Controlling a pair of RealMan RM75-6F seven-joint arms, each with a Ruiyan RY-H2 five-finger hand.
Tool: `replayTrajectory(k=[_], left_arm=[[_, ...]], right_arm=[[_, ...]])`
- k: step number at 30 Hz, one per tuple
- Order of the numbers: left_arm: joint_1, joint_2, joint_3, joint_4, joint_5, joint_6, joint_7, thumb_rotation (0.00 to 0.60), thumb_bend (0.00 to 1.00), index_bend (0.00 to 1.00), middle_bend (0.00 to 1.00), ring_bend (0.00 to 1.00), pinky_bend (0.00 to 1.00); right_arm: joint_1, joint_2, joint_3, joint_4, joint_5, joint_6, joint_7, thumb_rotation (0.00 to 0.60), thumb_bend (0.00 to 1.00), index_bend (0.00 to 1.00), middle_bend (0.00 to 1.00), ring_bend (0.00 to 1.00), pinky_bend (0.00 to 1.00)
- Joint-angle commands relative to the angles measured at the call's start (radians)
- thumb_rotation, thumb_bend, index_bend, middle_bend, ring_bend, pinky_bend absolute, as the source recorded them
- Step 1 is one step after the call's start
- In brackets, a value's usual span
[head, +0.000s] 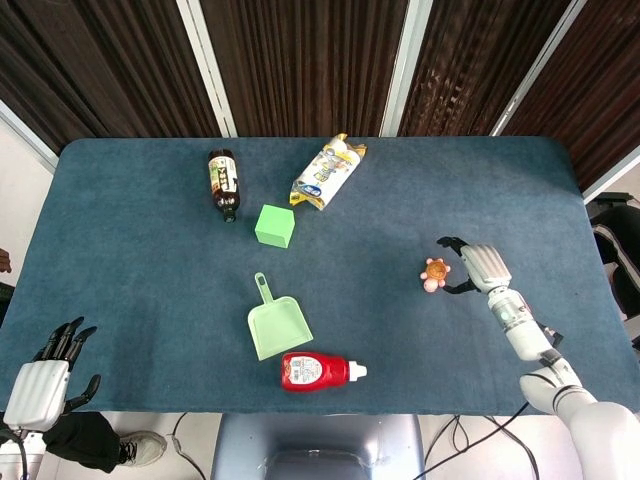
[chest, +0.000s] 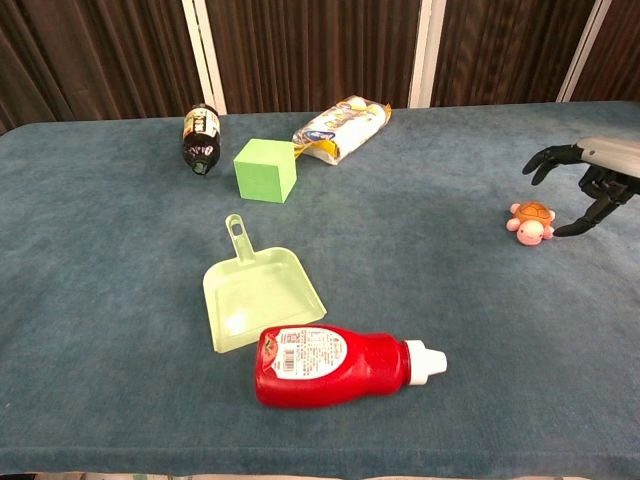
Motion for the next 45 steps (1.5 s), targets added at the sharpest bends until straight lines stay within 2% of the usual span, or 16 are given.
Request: replayTrajectory(k=[1,5,7,11,14,15,17,31,34,35,37,43,45], left_arm=[[0.001,0.001,0.0,0.001,0.0,0.001,-0.003,0.6,0.35,0.14,0.05,0.07,0.33],[0.002,0.003,0.0,0.002,-0.001,0.002,-0.008,0.6,0.35,0.14,0.05,0.07,0.33],[0.003,0.003,-0.001,0.003,-0.001,0.004,-0.011,0.6,0.35,0.14,0.05,0.07,0.33],[0.004,0.005,-0.001,0.004,-0.003,0.005,-0.016,0.6,0.35,0.14,0.05,0.07,0.33],[0.004,0.005,-0.001,0.004,-0.003,0.004,-0.017,0.6,0.35,0.14,0.05,0.07,0.33],[0.004,0.005,-0.001,0.004,-0.003,0.003,-0.017,0.6,0.35,0.14,0.05,0.07,0.33],[0.003,0.005,-0.001,0.004,-0.002,0.001,-0.016,0.6,0.35,0.14,0.05,0.07,0.33],[0.002,0.004,0.001,-0.001,0.001,0.0,-0.007,0.6,0.35,0.14,0.05,0.07,0.33],[0.003,0.004,0.002,-0.001,0.002,0.002,-0.007,0.6,0.35,0.14,0.05,0.07,0.33],[0.003,0.004,0.001,-0.001,0.001,0.002,-0.007,0.6,0.35,0.14,0.05,0.07,0.33],[0.003,0.004,0.001,0.0,0.001,0.001,-0.008,0.6,0.35,0.14,0.05,0.07,0.33],[0.004,0.004,0.002,0.001,0.0,0.001,-0.008,0.6,0.35,0.14,0.05,0.07,0.33],[0.004,0.004,0.002,0.0,0.0,0.002,-0.008,0.6,0.35,0.14,0.05,0.07,0.33]], right_arm=[[0.018,-0.006,-0.003,-0.01,0.005,-0.045,0.003,0.6,0.19,0.38,0.36,0.94,0.92],[0.027,-0.008,-0.009,-0.02,0.001,-0.071,0.02,0.6,0.19,0.45,0.36,0.94,0.92],[0.024,-0.02,-0.009,-0.005,-0.001,-0.052,0.017,0.6,0.24,0.52,0.39,0.95,0.91],[0.016,-0.047,-0.009,0.037,-0.007,-0.01,0.033,0.6,0.65,0.72,0.53,0.98,0.94],[0.01,-0.065,-0.005,0.069,-0.01,0.028,0.06,0.6,0.9,0.83,0.62,0.99,0.95],[0.008,-0.07,-0.005,0.08,-0.012,0.039,0.065,0.6,0.96,0.86,0.64,0.99,0.96],[0.006,-0.076,-0.008,0.099,-0.017,0.049,0.079,0.6,1.0,0.89,0.66,1.0,0.96],[-0.012,-0.075,-0.028,0.121,-0.04,0.102,0.127,0.6,1.0,0.9,0.7,1.0,0.96],[-0.013,-0.058,-0.05,0.106,-0.058,0.09,0.155,0.6,1.0,0.82,0.69,1.0,0.96],[-0.012,-0.051,-0.056,0.099,-0.063,0.085,0.169,0.6,0.98,0.74,0.64,1.0,0.96],[-0.014,-0.042,-0.062,0.091,-0.068,0.088,0.191,0.6,0.91,0.65,0.55,0.99,0.96],[-0.023,-0.03,-0.079,0.092,-0.084,0.101,0.209,0.6,0.49,0.45,0.39,0.95,0.92],[-0.024,-0.01,-0.099,0.08,-0.101,0.096,0.221,0.6,0.33,0.33,0.31,0.92,0.88]])
